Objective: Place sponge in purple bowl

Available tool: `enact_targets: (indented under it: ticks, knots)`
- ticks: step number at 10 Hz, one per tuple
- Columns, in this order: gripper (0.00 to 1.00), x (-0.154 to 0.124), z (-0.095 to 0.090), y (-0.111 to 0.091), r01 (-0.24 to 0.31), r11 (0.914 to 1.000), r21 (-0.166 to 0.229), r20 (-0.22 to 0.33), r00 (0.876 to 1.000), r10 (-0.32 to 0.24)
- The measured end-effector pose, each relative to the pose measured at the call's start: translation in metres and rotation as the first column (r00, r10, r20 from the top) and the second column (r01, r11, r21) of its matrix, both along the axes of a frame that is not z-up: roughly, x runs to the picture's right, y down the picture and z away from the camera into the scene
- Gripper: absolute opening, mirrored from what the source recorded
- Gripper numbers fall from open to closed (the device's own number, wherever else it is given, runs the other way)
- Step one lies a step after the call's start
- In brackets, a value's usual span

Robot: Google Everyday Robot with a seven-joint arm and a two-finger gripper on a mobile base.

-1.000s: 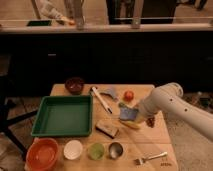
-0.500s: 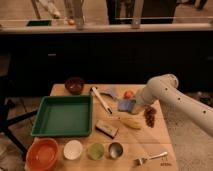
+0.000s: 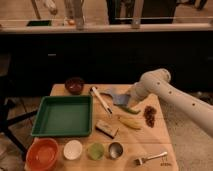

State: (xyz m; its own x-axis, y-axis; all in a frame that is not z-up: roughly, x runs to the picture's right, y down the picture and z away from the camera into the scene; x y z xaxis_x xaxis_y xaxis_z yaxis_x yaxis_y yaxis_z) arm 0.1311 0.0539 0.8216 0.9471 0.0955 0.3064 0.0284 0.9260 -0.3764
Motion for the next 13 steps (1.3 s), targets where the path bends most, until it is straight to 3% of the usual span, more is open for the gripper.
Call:
enact_targets:
  ticks: [8,13]
  knots:
    - [0.00,-0.040,0.043,-0.046,-0.040,0.9991,0.016,0.001,0.999,0.040]
    - [0.00,-0.081,0.078,-0.072,-0.030,0.9996,-0.003,0.050,0.998,0.030]
